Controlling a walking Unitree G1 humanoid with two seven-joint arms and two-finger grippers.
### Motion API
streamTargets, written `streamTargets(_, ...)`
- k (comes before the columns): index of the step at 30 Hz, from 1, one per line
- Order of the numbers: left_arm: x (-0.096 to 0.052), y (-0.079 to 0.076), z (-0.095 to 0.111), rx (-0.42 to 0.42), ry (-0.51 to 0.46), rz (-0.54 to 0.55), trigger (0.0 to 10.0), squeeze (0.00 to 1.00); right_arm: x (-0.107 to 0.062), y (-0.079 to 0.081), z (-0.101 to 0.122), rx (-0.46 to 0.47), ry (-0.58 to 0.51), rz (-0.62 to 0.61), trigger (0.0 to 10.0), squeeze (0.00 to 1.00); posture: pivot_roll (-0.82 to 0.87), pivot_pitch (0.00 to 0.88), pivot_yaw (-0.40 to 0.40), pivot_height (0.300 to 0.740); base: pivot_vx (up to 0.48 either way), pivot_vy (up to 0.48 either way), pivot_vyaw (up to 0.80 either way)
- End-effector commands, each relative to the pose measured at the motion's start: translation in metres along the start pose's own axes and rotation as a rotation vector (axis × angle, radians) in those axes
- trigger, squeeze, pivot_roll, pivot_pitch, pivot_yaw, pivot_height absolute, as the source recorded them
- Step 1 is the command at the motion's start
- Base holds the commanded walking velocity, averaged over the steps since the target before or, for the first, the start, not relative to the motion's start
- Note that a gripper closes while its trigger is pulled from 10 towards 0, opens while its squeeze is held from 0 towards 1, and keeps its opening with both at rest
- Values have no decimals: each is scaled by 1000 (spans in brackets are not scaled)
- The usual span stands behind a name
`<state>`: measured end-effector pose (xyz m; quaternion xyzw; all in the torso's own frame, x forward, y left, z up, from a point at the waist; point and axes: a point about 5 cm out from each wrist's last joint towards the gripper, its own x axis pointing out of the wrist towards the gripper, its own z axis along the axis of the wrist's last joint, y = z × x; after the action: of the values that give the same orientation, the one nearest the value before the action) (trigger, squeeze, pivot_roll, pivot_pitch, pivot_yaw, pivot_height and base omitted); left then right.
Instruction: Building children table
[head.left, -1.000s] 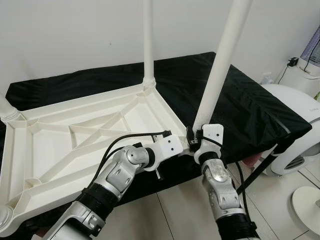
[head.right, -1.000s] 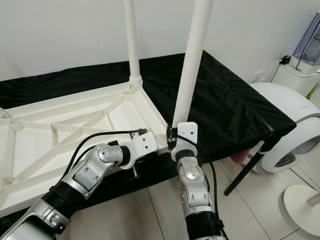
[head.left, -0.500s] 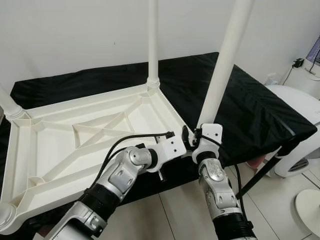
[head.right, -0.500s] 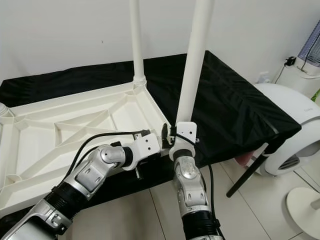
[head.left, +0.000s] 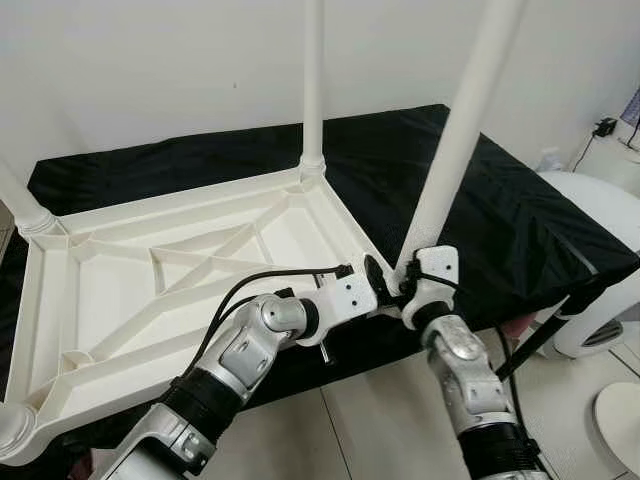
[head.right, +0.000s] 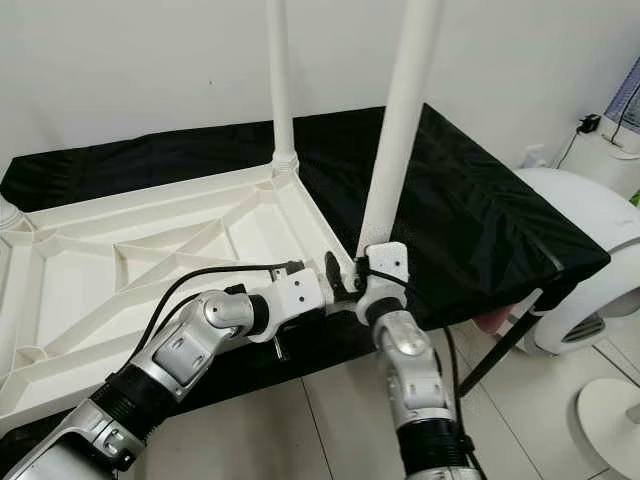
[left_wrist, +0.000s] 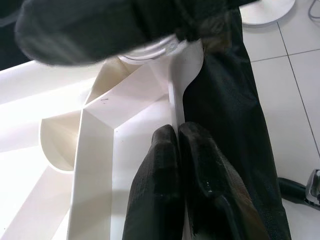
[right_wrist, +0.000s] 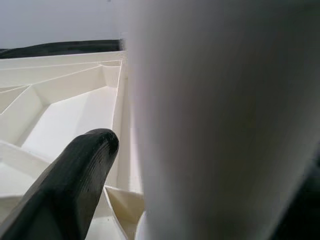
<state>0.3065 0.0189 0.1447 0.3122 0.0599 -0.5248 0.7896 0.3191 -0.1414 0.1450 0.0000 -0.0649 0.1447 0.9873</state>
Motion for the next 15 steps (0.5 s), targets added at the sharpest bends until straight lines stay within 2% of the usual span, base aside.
streamTargets(1,4,-11,-3,-3,15,-69,10000,0,-1,-1,-2,8,6,26,10000,1000,-91,49,30,740,0,0,0)
streamTargets(4,4,-11,-3,-4,13,-69,10000,0,-5,-5,-3,-14,17,91,10000,1000,-93,55,28,740,0,0,0)
streamTargets(5,4,-12,-3,-5,13,-70,10000,0,-7,-8,-3,-35,24,137,10000,0,-98,59,28,740,0,0,0)
streamTargets(9,5,-12,-3,-7,11,-70,10000,0,-10,-19,-2,-64,26,204,10000,0,-98,59,28,740,0,0,0)
streamTargets(10,5,-12,-2,-7,11,-72,10000,0,-12,-24,-1,-83,34,259,10000,0,-99,60,30,740,0,0,0)
streamTargets(15,4,-12,-3,-7,12,-74,10000,0,-15,-32,1,-102,49,357,10000,0,-100,61,36,740,0,0,0)
